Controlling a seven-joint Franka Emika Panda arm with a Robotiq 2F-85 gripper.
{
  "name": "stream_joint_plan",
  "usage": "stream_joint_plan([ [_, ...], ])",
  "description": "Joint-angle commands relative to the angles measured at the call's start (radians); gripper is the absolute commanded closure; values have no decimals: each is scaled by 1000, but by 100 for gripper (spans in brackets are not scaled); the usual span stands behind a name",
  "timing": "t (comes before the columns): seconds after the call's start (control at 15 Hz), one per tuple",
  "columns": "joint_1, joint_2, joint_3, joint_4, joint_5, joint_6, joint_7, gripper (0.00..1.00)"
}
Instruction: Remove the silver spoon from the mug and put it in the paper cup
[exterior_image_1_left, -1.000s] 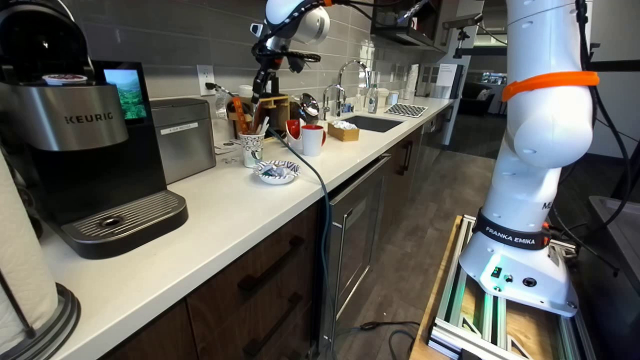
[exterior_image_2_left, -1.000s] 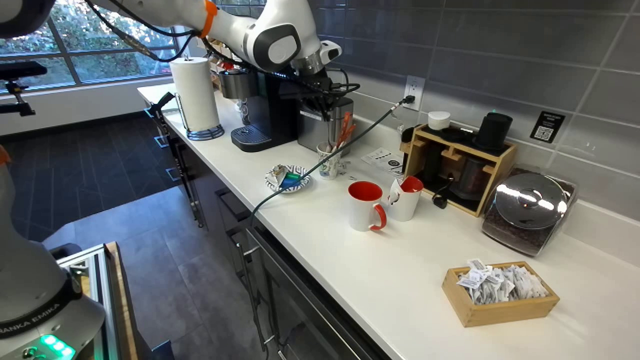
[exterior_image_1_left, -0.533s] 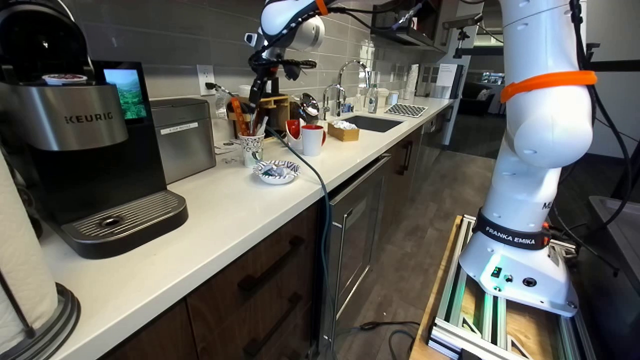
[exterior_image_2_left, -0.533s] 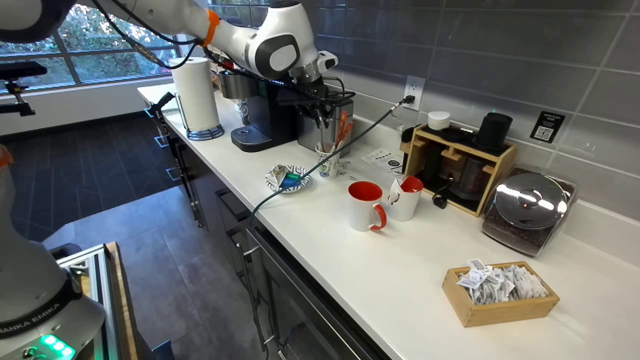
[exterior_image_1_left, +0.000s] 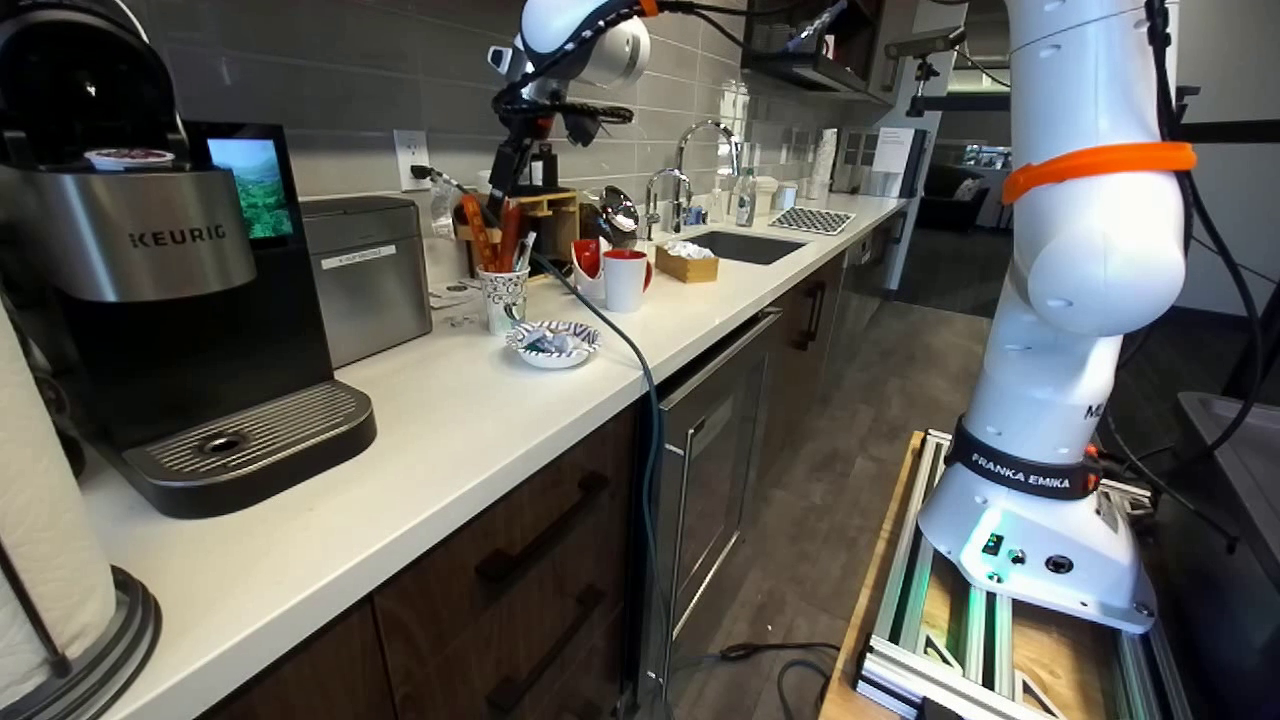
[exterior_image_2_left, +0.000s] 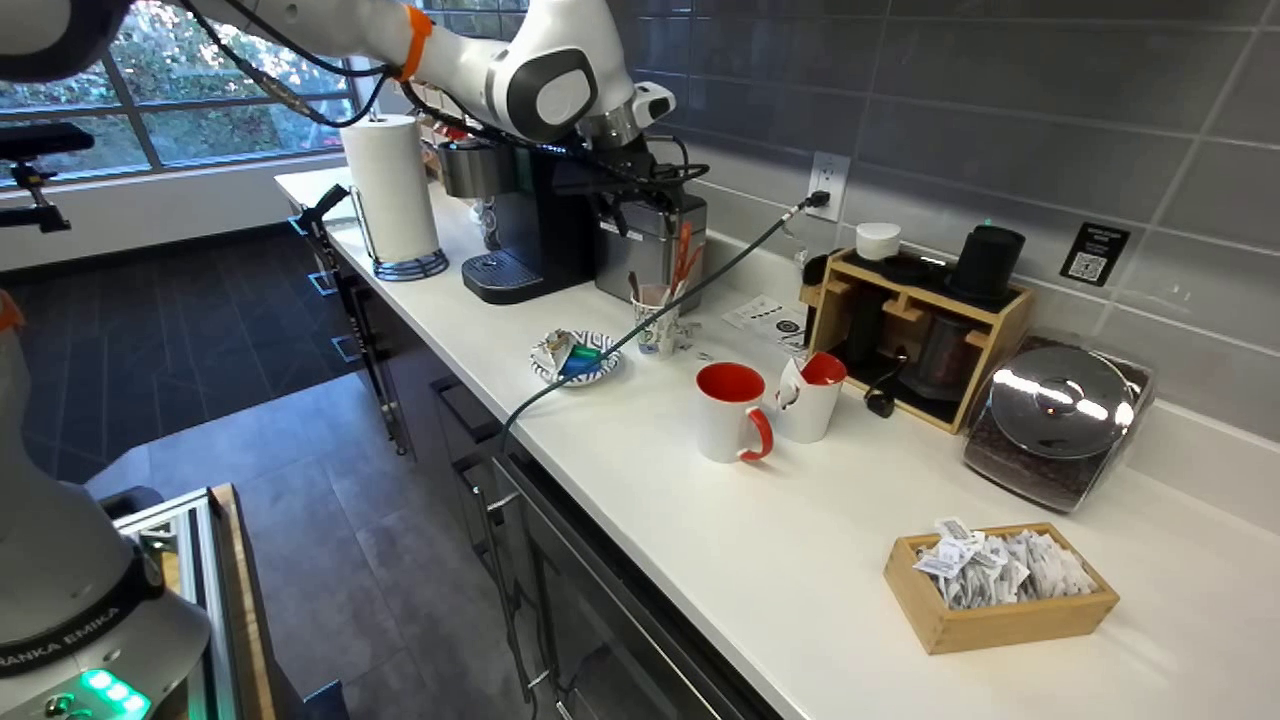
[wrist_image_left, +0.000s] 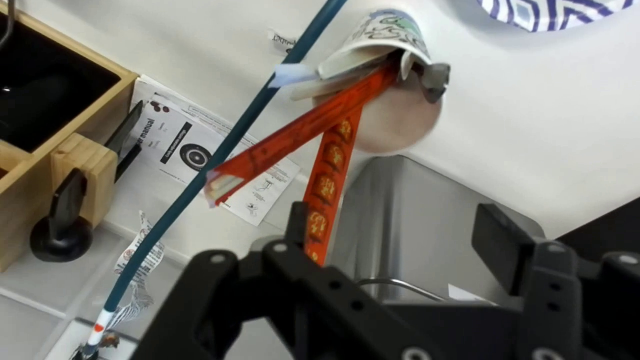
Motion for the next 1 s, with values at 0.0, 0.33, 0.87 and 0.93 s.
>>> stream_joint_plan([
  [0.0,-2,-108,2,-52,-30,-48,77,0],
  [0.33,12,-274,-47,-224,-217,-42,361,0],
  [0.87,-17,-488,-58,-468,-247,-93,506,0],
  [0.93,-18,-523,-59,-500,-241,-93,504,0],
])
